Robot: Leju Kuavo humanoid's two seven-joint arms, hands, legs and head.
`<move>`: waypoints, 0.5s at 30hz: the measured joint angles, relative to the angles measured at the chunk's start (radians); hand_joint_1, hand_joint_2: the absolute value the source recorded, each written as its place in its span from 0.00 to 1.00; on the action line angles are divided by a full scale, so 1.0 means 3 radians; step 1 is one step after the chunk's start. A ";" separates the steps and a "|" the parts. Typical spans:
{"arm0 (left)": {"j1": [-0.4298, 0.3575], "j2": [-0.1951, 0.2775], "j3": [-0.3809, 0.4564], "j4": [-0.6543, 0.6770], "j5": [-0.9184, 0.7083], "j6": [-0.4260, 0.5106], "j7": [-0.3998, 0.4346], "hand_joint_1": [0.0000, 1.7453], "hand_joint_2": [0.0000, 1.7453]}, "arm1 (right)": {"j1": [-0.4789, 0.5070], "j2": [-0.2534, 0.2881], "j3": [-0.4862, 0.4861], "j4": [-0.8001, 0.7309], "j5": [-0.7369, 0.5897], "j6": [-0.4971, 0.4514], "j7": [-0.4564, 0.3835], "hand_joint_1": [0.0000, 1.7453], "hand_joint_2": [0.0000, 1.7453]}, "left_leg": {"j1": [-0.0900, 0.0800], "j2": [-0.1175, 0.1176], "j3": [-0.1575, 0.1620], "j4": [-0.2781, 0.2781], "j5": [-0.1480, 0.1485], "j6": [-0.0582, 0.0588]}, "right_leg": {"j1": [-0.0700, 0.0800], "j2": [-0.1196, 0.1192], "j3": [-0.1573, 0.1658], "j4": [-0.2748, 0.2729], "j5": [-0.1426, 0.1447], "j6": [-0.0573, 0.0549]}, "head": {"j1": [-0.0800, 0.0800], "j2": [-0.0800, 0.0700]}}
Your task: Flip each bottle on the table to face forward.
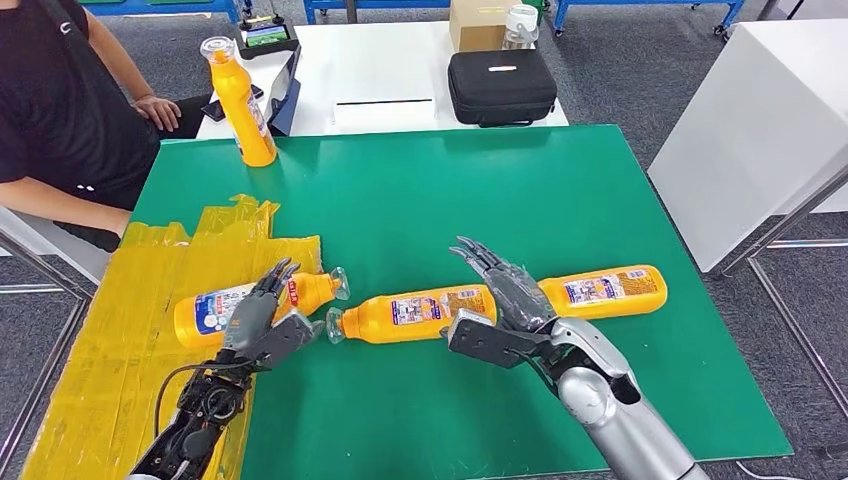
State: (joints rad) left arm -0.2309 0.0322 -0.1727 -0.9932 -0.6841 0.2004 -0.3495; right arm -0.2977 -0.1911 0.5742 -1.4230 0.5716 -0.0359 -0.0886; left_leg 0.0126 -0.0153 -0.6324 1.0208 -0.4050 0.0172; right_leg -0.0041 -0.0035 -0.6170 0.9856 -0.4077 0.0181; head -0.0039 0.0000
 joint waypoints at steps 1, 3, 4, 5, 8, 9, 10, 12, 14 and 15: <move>0.0014 -0.0001 0.0016 -0.0032 0.0091 -0.0034 -0.0039 0.00 0.00 | 0.0000 0.0000 0.0005 0.0010 0.0008 0.0014 0.0008 0.00 0.00 | 0.0000 0.0000 0.0000 0.0000 0.0000 0.0000 | 0.0000 0.0000 0.0000 0.0000 0.0000 0.0000 | 0.0000 0.0000; 0.0049 -0.0007 0.0066 -0.0100 0.0329 -0.0109 -0.0134 0.00 0.00 | 0.0001 0.0001 0.0016 0.0030 0.0031 0.0051 0.0026 0.00 0.00 | 0.0000 0.0000 -0.0001 0.0000 0.0000 0.0000 | 0.0000 0.0000 -0.0002 0.0000 0.0000 0.0000 | 0.0000 0.0000; 0.0077 -0.0012 0.0103 -0.0144 0.0492 -0.0158 -0.0192 0.00 0.00 | 0.0001 0.0001 0.0022 0.0042 0.0044 0.0070 0.0035 0.00 0.00 | 0.0000 0.0001 -0.0002 0.0000 0.0000 0.0000 | 0.0000 0.0001 -0.0004 0.0000 0.0000 0.0000 | 0.0000 0.0000; 0.0109 -0.0018 0.0144 -0.0196 0.0678 -0.0217 -0.0254 0.00 0.00 | 0.0001 0.0001 0.0028 0.0059 0.0058 0.0089 0.0042 0.00 0.00 | 0.0000 0.0001 -0.0004 0.0000 0.0000 0.0000 | 0.0000 0.0001 -0.0006 0.0000 0.0001 0.0000 | 0.0000 0.0000; 0.0202 -0.0044 0.0285 -0.0388 0.1224 -0.0392 -0.0400 0.00 0.00 | -0.0013 0.0001 0.0058 0.0144 0.0085 0.0141 0.0054 0.00 0.00 | 0.0000 0.0002 -0.0010 0.0000 0.0000 0.0000 | 0.0000 0.0002 -0.0013 0.0000 0.0001 0.0001 | 0.0000 0.0000; 0.0224 -0.0052 0.0329 -0.0453 0.1338 -0.0427 -0.0421 0.00 0.00 | -0.0023 0.0001 0.0070 0.0175 0.0089 0.0151 0.0057 0.00 0.00 | 0.0000 0.0002 -0.0012 0.0000 0.0000 0.0000 | 0.0000 0.0002 -0.0015 0.0000 0.0001 0.0001 | 0.0000 0.0000; 0.0242 -0.0057 0.0367 -0.0511 0.1404 -0.0449 -0.0432 0.00 0.00 | -0.0035 0.0001 0.0080 0.0205 0.0092 0.0157 0.0060 0.00 0.00 | 0.0000 0.0001 -0.0014 0.0000 0.0000 0.0000 | 0.0000 0.0002 -0.0016 0.0000 0.0001 0.0001 | 0.0000 0.0000; 0.0271 -0.0063 0.0418 -0.0600 0.1448 -0.0471 -0.0440 0.00 0.00 | -0.0058 0.0000 0.0096 0.0249 0.0093 0.0158 0.0065 0.00 0.00 | 0.0000 0.0001 -0.0017 0.0000 0.0000 0.0000 | 0.0000 0.0001 -0.0018 0.0000 0.0001 0.0001 | 0.0000 0.0000; 0.0296 -0.0066 0.0449 -0.0656 0.1465 -0.0482 -0.0443 0.00 0.00 | -0.0077 0.0000 0.0110 0.0283 0.0093 0.0158 0.0073 0.00 0.00 | 0.0000 0.0001 -0.0020 0.0000 0.0000 0.0000 | 0.0000 0.0001 -0.0021 0.0000 0.0001 0.0001 | 0.0000 0.0000; 0.0305 -0.0071 0.0463 -0.0679 0.1492 -0.0482 -0.0450 0.00 0.00 | -0.0083 0.0000 0.0116 0.0298 0.0091 0.0159 0.0077 0.00 0.00 | 0.0000 0.0001 -0.0021 0.0000 0.0000 0.0000 | 0.0000 0.0002 -0.0023 0.0000 0.0001 0.0001 | 0.0000 0.0000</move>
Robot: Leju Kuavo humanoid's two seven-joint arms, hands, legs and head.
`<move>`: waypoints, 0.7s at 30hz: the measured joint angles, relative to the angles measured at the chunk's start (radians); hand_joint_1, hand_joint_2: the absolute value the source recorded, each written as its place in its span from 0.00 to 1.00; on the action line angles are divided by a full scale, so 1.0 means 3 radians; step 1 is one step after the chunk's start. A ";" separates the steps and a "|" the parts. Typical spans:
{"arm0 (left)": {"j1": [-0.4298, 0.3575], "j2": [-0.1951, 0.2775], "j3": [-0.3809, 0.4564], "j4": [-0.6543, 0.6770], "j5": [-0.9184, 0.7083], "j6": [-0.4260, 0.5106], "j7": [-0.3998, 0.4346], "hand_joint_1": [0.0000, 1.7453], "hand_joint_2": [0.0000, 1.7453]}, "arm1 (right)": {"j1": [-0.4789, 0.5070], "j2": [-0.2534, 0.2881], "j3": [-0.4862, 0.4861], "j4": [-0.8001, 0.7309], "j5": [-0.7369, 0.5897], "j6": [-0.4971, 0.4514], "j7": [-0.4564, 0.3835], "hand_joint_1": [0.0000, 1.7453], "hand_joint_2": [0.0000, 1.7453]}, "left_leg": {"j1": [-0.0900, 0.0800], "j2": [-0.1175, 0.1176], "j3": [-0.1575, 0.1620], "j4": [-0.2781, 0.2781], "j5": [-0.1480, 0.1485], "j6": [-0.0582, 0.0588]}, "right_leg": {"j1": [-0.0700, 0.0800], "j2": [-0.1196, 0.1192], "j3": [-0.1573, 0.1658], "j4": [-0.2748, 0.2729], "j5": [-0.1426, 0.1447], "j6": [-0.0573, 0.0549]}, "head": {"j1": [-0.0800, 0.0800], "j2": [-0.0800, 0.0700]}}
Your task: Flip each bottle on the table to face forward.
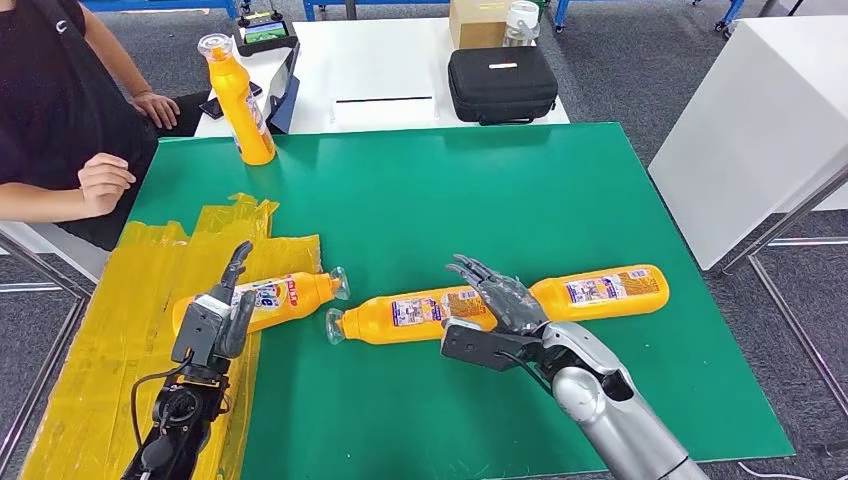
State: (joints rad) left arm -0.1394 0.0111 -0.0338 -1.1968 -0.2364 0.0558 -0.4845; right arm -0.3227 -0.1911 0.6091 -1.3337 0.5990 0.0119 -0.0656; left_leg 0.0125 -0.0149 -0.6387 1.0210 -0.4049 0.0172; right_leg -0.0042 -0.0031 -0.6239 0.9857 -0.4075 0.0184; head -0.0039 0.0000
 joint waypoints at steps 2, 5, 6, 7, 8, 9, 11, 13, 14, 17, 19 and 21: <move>0.0015 -0.0014 0.0036 -0.0053 0.0151 0.0019 -0.0033 0.00 0.00 | -0.0016 0.0000 0.0016 0.0036 -0.0005 0.0018 0.0008 0.00 0.00 | 0.0000 0.0000 -0.0002 0.0000 0.0000 0.0000 | 0.0000 0.0000 -0.0002 0.0000 0.0000 0.0000 | 0.0000 0.0000; 0.0033 -0.0042 0.0101 -0.0181 0.0521 0.0078 -0.0079 0.00 0.00 | -0.0058 0.0000 0.0044 0.0135 -0.0010 0.0058 0.0017 0.00 0.00 | 0.0000 0.0000 -0.0004 0.0000 0.0000 0.0000 | 0.0000 0.0000 -0.0004 0.0000 0.0000 0.0000 | 0.0000 0.0000; 0.0037 -0.0051 0.0115 -0.0231 0.0631 0.0094 -0.0086 0.00 0.00 | -0.0075 0.0000 0.0052 0.0178 -0.0010 0.0065 0.0023 0.00 0.00 | 0.0000 0.0000 -0.0004 0.0000 0.0000 0.0000 | 0.0000 0.0000 -0.0004 0.0000 0.0000 0.0000 | 0.0000 0.0000; 0.0040 -0.0058 0.0126 -0.0283 0.0736 0.0105 -0.0092 0.00 0.00 | -0.0092 0.0001 0.0061 0.0226 -0.0006 0.0073 0.0029 0.00 0.00 | 0.0000 0.0000 -0.0004 0.0000 0.0000 0.0000 | 0.0000 0.0000 -0.0004 0.0000 0.0000 0.0000 | 0.0000 0.0000; 0.0042 -0.0065 0.0133 -0.0336 0.0834 0.0112 -0.0097 0.00 0.00 | -0.0113 0.0001 0.0072 0.0276 0.0000 0.0084 0.0036 0.00 0.00 | 0.0000 0.0000 -0.0005 0.0000 0.0000 0.0000 | 0.0000 0.0000 -0.0004 0.0000 0.0000 0.0000 | 0.0000 0.0000; 0.0043 -0.0072 0.0138 -0.0390 0.0925 0.0115 -0.0104 0.00 0.00 | -0.0137 0.0003 0.0086 0.0332 0.0009 0.0095 0.0044 0.00 0.00 | 0.0000 0.0000 -0.0005 0.0000 0.0000 0.0000 | 0.0000 0.0000 -0.0005 0.0000 0.0000 0.0000 | 0.0000 0.0000; 0.0044 -0.0085 0.0144 -0.0490 0.1071 0.0117 -0.0123 0.00 0.00 | -0.0192 0.0009 0.0118 0.0448 0.0035 0.0114 0.0064 0.00 0.00 | 0.0000 0.0000 -0.0005 0.0000 0.0000 0.0000 | 0.0000 0.0000 -0.0005 0.0000 0.0000 0.0000 | 0.0000 0.0000; 0.0047 -0.0095 0.0142 -0.0587 0.1170 0.0126 -0.0152 0.00 0.00 | -0.0253 0.0025 0.0147 0.0569 0.0068 0.0120 0.0079 0.00 0.00 | 0.0000 0.0000 -0.0005 0.0000 0.0000 0.0000 | 0.0000 0.0000 -0.0005 0.0000 0.0001 0.0000 | 0.0000 0.0000; 0.0048 -0.0098 0.0136 -0.0634 0.1207 0.0137 -0.0165 0.00 0.00 | -0.0293 0.0037 0.0163 0.0636 0.0081 0.0121 0.0080 0.00 0.00 | 0.0000 0.0000 -0.0005 0.0000 0.0000 0.0000 | 0.0000 0.0000 -0.0005 0.0000 0.0001 0.0000 | 0.0000 0.0000; 0.0044 -0.0100 0.0081 -0.0744 0.1303 0.0177 -0.0193 0.00 0.00 | -0.0471 0.0095 0.0224 0.0889 0.0101 0.0122 0.0071 0.00 0.25 | 0.0000 0.0001 -0.0005 0.0000 0.0001 0.0000 | 0.0000 0.0001 -0.0006 0.0001 0.0002 0.0000 | 0.0000 0.0000; 0.0030 -0.0100 0.0026 -0.0783 0.1356 0.0198 -0.0208 0.00 0.00 | -0.0614 0.0149 0.0267 0.1084 0.0109 0.0128 0.0065 0.00 0.75 | 0.0000 0.0003 -0.0005 0.0001 0.0001 0.0000 | 0.0000 0.0002 -0.0007 0.0001 0.0003 -0.0001 | 0.0000 0.0000; 0.0001 -0.0100 -0.0034 -0.0798 0.1390 0.0220 -0.0218 0.00 0.00 | -0.0751 0.0213 0.0321 0.1283 0.0140 0.0149 0.0063 0.00 1.00 | 0.0000 0.0004 -0.0005 0.0001 0.0002 0.0001 | 0.0000 0.0002 -0.0007 0.0001 0.0004 -0.0001 | 0.0000 0.0000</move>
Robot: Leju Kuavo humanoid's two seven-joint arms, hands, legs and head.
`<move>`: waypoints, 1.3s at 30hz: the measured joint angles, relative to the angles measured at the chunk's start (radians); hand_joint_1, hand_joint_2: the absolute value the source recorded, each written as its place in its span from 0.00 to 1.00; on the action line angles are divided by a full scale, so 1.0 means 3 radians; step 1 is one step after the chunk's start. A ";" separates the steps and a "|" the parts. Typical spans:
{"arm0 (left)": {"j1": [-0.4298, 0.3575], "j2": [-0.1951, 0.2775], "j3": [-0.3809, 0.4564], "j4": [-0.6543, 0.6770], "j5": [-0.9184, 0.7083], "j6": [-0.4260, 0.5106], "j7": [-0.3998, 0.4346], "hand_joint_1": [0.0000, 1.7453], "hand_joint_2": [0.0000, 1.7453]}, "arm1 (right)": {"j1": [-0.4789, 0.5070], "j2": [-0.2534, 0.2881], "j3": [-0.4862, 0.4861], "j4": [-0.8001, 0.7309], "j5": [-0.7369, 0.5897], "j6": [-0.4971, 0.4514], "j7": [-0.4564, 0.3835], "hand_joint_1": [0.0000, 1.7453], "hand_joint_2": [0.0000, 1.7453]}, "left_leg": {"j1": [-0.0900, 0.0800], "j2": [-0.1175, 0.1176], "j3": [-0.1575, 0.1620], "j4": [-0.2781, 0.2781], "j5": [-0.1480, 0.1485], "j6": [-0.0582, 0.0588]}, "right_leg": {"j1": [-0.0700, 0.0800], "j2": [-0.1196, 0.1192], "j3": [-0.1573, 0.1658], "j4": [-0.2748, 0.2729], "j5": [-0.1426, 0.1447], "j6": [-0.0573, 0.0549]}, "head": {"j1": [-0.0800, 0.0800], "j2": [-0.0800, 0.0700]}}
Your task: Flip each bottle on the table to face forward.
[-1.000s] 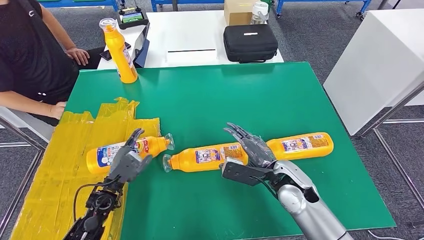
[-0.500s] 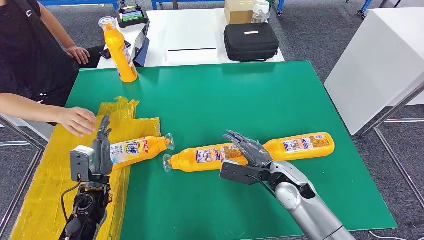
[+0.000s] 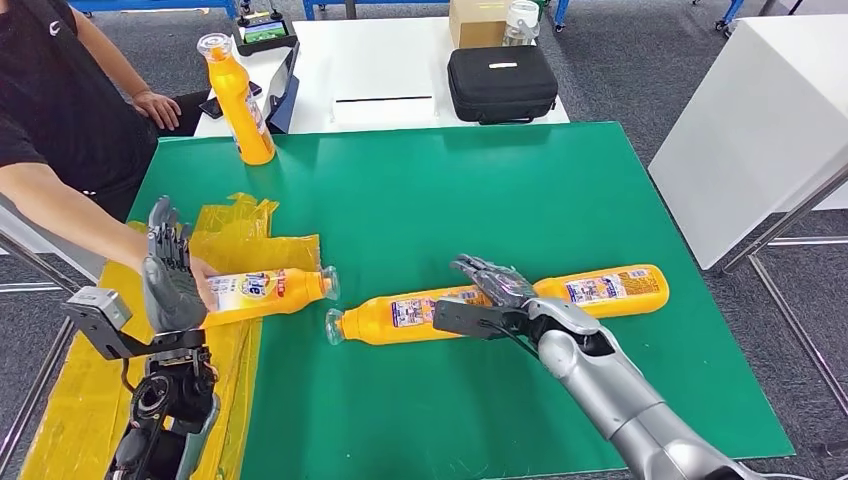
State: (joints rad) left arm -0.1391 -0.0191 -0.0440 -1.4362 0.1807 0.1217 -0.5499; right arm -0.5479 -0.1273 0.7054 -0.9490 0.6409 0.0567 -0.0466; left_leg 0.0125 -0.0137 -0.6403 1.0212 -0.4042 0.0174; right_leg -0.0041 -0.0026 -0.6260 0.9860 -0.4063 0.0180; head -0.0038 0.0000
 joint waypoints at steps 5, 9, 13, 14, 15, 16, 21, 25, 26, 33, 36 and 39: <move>-0.0077 -0.0001 -0.0126 -0.0004 0.0077 0.0021 -0.0011 0.00 0.00 | -0.0241 0.0189 0.0151 0.0475 0.0117 0.0006 0.0004 0.00 1.00 | 0.0000 0.0003 0.0000 0.0000 0.0001 0.0001 | 0.0000 0.0001 -0.0001 0.0001 0.0001 -0.0001 | 0.0000 0.0000; -0.0134 -0.0001 -0.0210 0.0002 0.0147 0.0013 -0.0021 0.00 0.00 | -0.0356 0.0335 0.0267 0.0784 0.0210 -0.0066 0.0005 0.00 1.00 | 0.0000 0.0005 0.0000 0.0000 0.0001 0.0001 | 0.0000 0.0001 -0.0002 0.0001 0.0001 -0.0001 | 0.0000 0.0000; -0.0196 -0.0001 -0.0285 0.0024 0.0191 0.0001 -0.0031 0.00 0.00 | -0.0444 0.0462 0.0362 0.1008 0.0265 -0.0111 0.0005 0.00 1.00 | 0.0000 0.0010 0.0000 0.0000 0.0001 0.0001 | 0.0000 0.0003 -0.0003 0.0001 0.0001 -0.0001 | 0.0000 0.0000; -0.0210 -0.0002 -0.0300 0.0030 0.0202 -0.0003 -0.0034 0.00 0.00 | -0.0464 0.0488 0.0383 0.1046 0.0271 -0.0112 0.0004 0.00 1.00 | 0.0000 0.0011 0.0000 0.0000 0.0001 0.0001 | 0.0000 0.0004 -0.0003 0.0001 0.0001 -0.0001 | 0.0000 0.0000; -0.0222 -0.0003 -0.0310 0.0037 0.0212 -0.0006 -0.0035 0.00 0.00 | -0.0481 0.0512 0.0401 0.1081 0.0276 -0.0111 0.0002 0.00 1.00 | 0.0000 0.0012 0.0000 0.0000 0.0001 0.0001 | 0.0000 0.0004 -0.0003 0.0001 0.0001 -0.0001 | 0.0000 0.0000; -0.0233 -0.0004 -0.0319 0.0044 0.0220 -0.0009 -0.0037 0.00 0.00 | -0.0499 0.0536 0.0419 0.1112 0.0281 -0.0102 -0.0007 0.00 1.00 | 0.0000 0.0013 0.0000 0.0000 0.0001 0.0001 | 0.0000 0.0005 -0.0003 0.0001 0.0001 -0.0001 | 0.0000 0.0000; -0.0259 -0.0005 -0.0347 0.0064 0.0257 -0.0009 -0.0046 0.00 0.00 | -0.0561 0.0611 0.0509 0.1220 0.0302 -0.0027 -0.0057 0.00 1.00 | 0.0000 0.0017 0.0004 0.0000 0.0000 0.0001 | 0.0000 0.0009 -0.0003 0.0001 0.0001 -0.0002 | 0.0000 0.0000; -0.0275 -0.0005 -0.0350 0.0079 0.0293 -0.0007 -0.0052 0.00 0.00 | -0.0597 0.0649 0.0587 0.1282 0.0333 0.0039 -0.0079 0.00 1.00 | 0.0001 0.0019 0.0007 0.0000 0.0000 0.0000 | 0.0000 0.0013 -0.0002 0.0001 0.0002 -0.0003 | 0.0001 0.0000; -0.0281 -0.0005 -0.0350 0.0084 0.0304 -0.0004 -0.0053 0.00 0.00 | -0.0606 0.0660 0.0611 0.1299 0.0345 0.0058 -0.0084 0.00 1.00 | 0.0001 0.0021 0.0008 0.0000 0.0000 0.0000 | 0.0000 0.0014 -0.0001 0.0001 0.0002 -0.0003 | 0.0001 0.0000; -0.0313 -0.0005 -0.0364 0.0118 0.0378 0.0015 -0.0064 0.00 0.00 | -0.0644 0.0717 0.0845 0.1439 0.0534 0.0175 -0.0022 1.00 1.00 | 0.0002 0.0033 0.0030 0.0000 -0.0006 -0.0006 | 0.0001 0.0029 0.0014 -0.0001 0.0002 -0.0004 | 0.0001 0.0000; -0.0316 -0.0005 -0.0374 0.0119 0.0401 0.0019 -0.0065 0.00 0.00 | -0.0643 0.0721 0.0940 0.1490 0.0566 0.0202 0.0012 1.00 1.00 | 0.0002 0.0033 0.0044 -0.0001 -0.0009 -0.0009 | 0.0001 0.0031 0.0025 -0.0002 0.0000 -0.0005 | 0.0000 0.0000; -0.0317 -0.0005 -0.0375 0.0120 0.0408 0.0022 -0.0065 0.00 0.00 | -0.0645 0.0722 0.0981 0.1519 0.0564 0.0202 0.0016 1.00 1.00 | 0.0002 0.0034 0.0056 -0.0001 -0.0011 -0.0011 | 0.0001 0.0032 0.0035 -0.0002 0.0000 -0.0005 | 0.0000 0.0000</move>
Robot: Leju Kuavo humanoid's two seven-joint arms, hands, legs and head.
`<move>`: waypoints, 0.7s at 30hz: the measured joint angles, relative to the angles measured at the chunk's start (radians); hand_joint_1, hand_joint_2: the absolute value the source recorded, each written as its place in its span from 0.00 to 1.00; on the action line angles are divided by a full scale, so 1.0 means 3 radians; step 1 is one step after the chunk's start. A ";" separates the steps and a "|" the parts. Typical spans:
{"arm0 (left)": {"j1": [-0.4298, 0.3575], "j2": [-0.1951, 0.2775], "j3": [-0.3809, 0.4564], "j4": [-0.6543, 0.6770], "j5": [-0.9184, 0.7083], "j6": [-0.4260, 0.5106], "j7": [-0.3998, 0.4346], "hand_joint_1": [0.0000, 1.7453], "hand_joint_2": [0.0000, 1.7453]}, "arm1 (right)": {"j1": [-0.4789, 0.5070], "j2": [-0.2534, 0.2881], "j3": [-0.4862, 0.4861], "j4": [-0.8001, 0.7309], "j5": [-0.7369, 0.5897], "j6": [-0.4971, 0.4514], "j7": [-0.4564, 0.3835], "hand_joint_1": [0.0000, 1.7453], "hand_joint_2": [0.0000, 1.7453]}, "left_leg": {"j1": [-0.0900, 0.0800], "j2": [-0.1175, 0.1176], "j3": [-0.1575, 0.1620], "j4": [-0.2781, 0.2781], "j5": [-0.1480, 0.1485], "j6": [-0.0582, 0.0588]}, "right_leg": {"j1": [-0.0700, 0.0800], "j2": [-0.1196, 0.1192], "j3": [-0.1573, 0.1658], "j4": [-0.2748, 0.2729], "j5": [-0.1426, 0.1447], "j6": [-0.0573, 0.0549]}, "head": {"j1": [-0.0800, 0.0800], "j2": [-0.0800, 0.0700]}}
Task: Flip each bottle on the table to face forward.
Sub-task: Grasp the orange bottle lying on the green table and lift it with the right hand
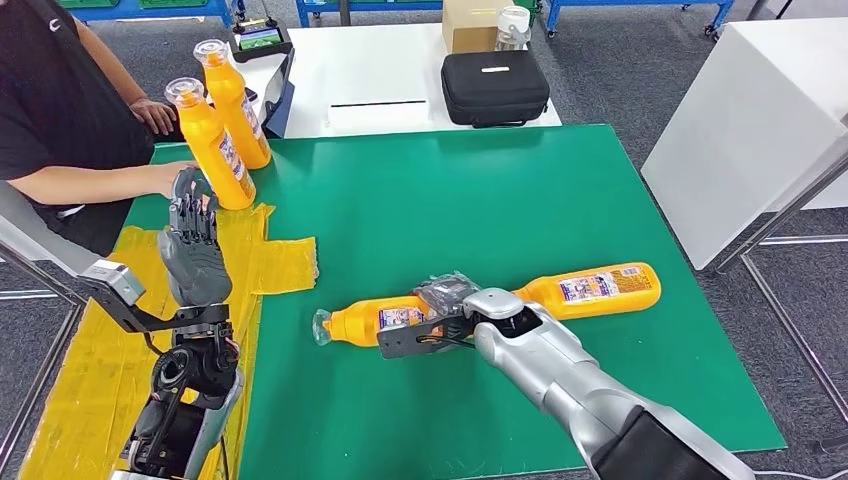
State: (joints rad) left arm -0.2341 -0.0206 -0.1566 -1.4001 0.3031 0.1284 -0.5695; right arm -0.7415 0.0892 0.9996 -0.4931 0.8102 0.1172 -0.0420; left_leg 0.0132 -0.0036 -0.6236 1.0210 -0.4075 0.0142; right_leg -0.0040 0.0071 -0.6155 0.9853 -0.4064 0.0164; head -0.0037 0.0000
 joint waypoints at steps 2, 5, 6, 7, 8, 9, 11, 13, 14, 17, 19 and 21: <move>0.0000 0.0000 -0.0001 0.0000 0.0003 0.0005 0.0000 0.00 0.00 | 0.0003 -0.0004 0.0010 0.0017 -0.0009 0.0000 0.0000 1.00 1.00 | 0.0000 0.0000 0.0006 0.0000 -0.0001 -0.0001 | 0.0000 0.0002 0.0005 0.0000 0.0000 0.0000 | 0.0000 0.0000; 0.0001 -0.0003 -0.0002 0.0000 0.0005 0.0010 0.0000 0.00 0.00 | 0.0014 -0.0029 0.0024 0.0026 -0.0026 0.0002 -0.0002 1.00 1.00 | 0.0000 0.0001 0.0011 0.0000 -0.0001 -0.0001 | 0.0000 0.0003 0.0009 -0.0001 0.0000 0.0000 | 0.0000 0.0000; 0.0001 -0.0004 -0.0002 0.0000 0.0005 0.0010 0.0000 0.00 0.00 | 0.0017 -0.0038 0.0030 0.0027 -0.0030 0.0004 -0.0002 1.00 1.00 | 0.0000 0.0000 0.0011 0.0000 -0.0001 -0.0001 | 0.0000 0.0003 0.0009 -0.0001 -0.0001 0.0000 | 0.0000 0.0000; 0.0001 -0.0005 -0.0002 0.0000 0.0006 0.0009 0.0000 0.00 0.00 | 0.0018 -0.0045 0.0037 0.0027 -0.0034 0.0007 -0.0003 1.00 1.00 | 0.0000 0.0000 0.0012 0.0000 -0.0001 -0.0001 | 0.0000 0.0003 0.0010 -0.0001 -0.0001 0.0001 | 0.0000 0.0000; 0.0000 -0.0005 -0.0002 0.0000 0.0007 0.0009 0.0000 0.00 0.00 | 0.0018 -0.0050 0.0044 0.0027 -0.0038 0.0012 -0.0002 1.00 1.00 | 0.0000 0.0000 0.0013 0.0000 -0.0001 -0.0001 | 0.0000 0.0003 0.0011 0.0000 -0.0001 0.0001 | -0.0001 0.0000; 0.0000 -0.0005 -0.0002 0.0000 0.0009 0.0009 0.0000 0.00 0.00 | 0.0018 -0.0054 0.0051 0.0028 -0.0044 0.0017 -0.0001 1.00 1.00 | 0.0000 0.0000 0.0014 0.0000 -0.0001 -0.0001 | 0.0000 0.0003 0.0013 0.0000 -0.0001 0.0001 | -0.0001 0.0000; -0.0001 -0.0005 -0.0002 0.0000 0.0011 0.0007 0.0000 0.00 0.00 | 0.0017 -0.0059 0.0058 0.0028 -0.0066 0.0026 0.0009 1.00 1.00 | -0.0001 0.0000 0.0016 0.0000 -0.0001 -0.0001 | 0.0000 0.0003 0.0016 0.0000 -0.0002 0.0001 | -0.0001 0.0000; -0.0001 -0.0005 -0.0002 0.0000 0.0020 0.0001 0.0008 0.00 0.00 | 0.0016 -0.0065 0.0055 0.0027 -0.0123 0.0022 0.0029 1.00 1.00 | -0.0001 0.0000 0.0016 0.0000 -0.0001 -0.0001 | 0.0000 0.0003 0.0017 0.0000 -0.0002 0.0001 | -0.0001 0.0000; 0.0000 -0.0005 -0.0002 0.0000 0.0034 -0.0008 0.0023 0.00 0.00 | 0.0015 -0.0074 0.0047 0.0026 -0.0174 -0.0004 0.0040 1.00 1.00 | -0.0001 -0.0001 0.0016 0.0000 -0.0001 0.0000 | 0.0000 0.0003 0.0018 -0.0001 -0.0002 0.0002 | 0.0000 0.0000; 0.0018 -0.0003 0.0006 0.0000 0.0097 -0.0058 0.0090 0.00 0.00 | 0.0033 -0.0127 -0.0057 -0.0020 -0.0443 -0.0221 0.0036 1.00 1.00 | -0.0002 -0.0003 0.0015 0.0000 -0.0001 0.0000 | 0.0000 0.0002 0.0022 -0.0001 -0.0003 0.0003 | 0.0000 0.0000; 0.0056 0.0002 0.0026 0.0000 0.0120 -0.0085 0.0116 0.00 0.25 | 0.0090 -0.0200 -0.0220 -0.0154 -0.0718 -0.0427 -0.0026 1.00 1.00 | -0.0003 -0.0004 0.0012 0.0000 0.0000 0.0002 | -0.0002 0.0001 0.0022 -0.0001 -0.0001 0.0004 | 0.0000 0.0000; 0.0118 0.0009 0.0063 -0.0007 0.0140 -0.0107 0.0138 0.00 0.75 | 0.0191 -0.0308 -0.0427 -0.0383 -0.0964 -0.0544 -0.0071 1.00 1.00 | -0.0006 -0.0006 0.0000 0.0000 0.0006 0.0008 | -0.0004 -0.0001 0.0013 0.0000 0.0004 0.0009 | 0.0000 0.0000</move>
State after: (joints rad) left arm -0.1986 -0.0178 -0.1376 -1.4023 0.3451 0.0964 -0.5282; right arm -0.6844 -0.0033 0.8715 -0.6079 0.5209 -0.0460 -0.0632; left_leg 0.0115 -0.0054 -0.6236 1.0211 -0.4058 0.0167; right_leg -0.0052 0.0067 -0.6116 0.9852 -0.4053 0.0190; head -0.0036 0.0000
